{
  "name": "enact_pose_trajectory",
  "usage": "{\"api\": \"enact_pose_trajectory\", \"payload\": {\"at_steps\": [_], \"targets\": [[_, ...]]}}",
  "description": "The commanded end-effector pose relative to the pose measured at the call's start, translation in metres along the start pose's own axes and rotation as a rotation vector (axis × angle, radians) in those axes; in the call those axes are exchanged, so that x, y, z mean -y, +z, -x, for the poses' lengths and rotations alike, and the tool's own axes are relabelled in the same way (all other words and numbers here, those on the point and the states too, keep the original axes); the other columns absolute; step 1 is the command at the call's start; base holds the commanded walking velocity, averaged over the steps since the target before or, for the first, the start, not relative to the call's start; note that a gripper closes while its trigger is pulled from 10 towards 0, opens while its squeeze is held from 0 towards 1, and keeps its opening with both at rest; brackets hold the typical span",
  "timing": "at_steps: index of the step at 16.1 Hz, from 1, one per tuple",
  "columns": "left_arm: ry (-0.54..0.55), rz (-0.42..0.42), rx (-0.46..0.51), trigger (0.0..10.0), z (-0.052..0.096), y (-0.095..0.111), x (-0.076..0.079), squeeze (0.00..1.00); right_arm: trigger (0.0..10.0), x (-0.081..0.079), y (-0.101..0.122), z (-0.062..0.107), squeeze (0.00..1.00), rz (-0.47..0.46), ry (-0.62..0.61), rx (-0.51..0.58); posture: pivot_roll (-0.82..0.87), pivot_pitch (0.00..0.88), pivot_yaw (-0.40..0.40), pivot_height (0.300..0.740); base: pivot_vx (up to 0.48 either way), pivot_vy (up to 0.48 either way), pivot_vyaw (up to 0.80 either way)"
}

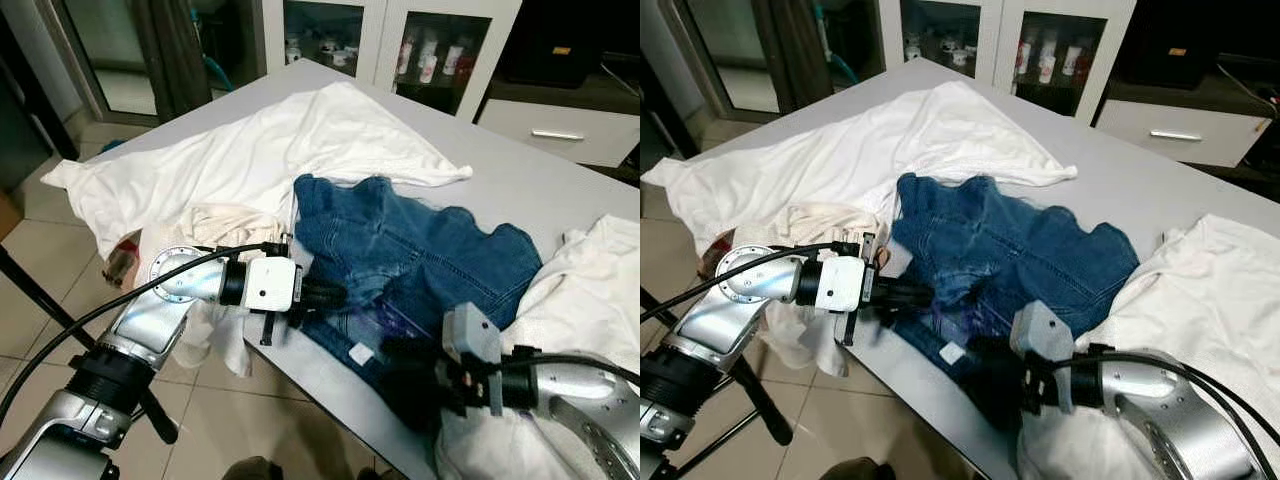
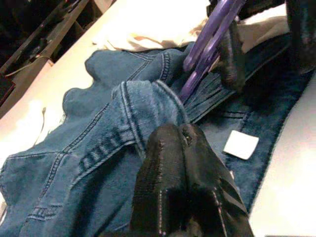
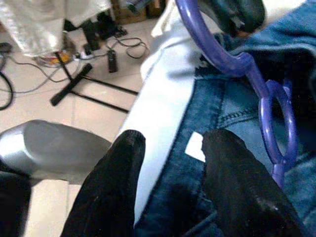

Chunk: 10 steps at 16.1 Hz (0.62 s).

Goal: Hang hanger

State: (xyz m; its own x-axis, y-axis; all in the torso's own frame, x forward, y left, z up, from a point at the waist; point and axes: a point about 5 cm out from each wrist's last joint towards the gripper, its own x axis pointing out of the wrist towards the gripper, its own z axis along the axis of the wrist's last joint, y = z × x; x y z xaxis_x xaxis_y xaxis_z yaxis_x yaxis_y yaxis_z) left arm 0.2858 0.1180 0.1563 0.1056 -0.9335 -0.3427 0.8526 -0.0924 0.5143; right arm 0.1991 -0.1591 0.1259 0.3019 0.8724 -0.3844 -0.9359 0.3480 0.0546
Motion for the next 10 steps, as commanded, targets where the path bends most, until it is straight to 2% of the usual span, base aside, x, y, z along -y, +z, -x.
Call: {"api": "enact_pose_trajectory", "payload": {"at_steps": [1, 5, 10], "targets": [[-0.004, -0.013, -0.008, 0.0, -0.001, 0.002, 0.0, 0.0, 10.0, 0.013, -0.001, 0.003, 0.0, 0.007, -0.091, -0.03, -0.01, 0.06, -0.016, 0.74, 0.0, 0.0, 0.0], [-0.003, -0.013, -0.01, 0.0, -0.001, 0.001, -0.001, 0.0, 10.0, 0.032, 0.012, 0.014, 0.0, 0.047, -0.214, -0.007, -0.01, 0.056, -0.012, 0.74, 0.0, 0.0, 0.0], [-0.004, -0.02, -0.009, 0.0, -0.002, 0.001, -0.002, 0.0, 10.0, 0.039, 0.025, 0.035, 0.0, 0.122, -0.282, -0.016, -0.03, 0.05, -0.007, 0.74, 0.0, 0.0, 0.0]]}}
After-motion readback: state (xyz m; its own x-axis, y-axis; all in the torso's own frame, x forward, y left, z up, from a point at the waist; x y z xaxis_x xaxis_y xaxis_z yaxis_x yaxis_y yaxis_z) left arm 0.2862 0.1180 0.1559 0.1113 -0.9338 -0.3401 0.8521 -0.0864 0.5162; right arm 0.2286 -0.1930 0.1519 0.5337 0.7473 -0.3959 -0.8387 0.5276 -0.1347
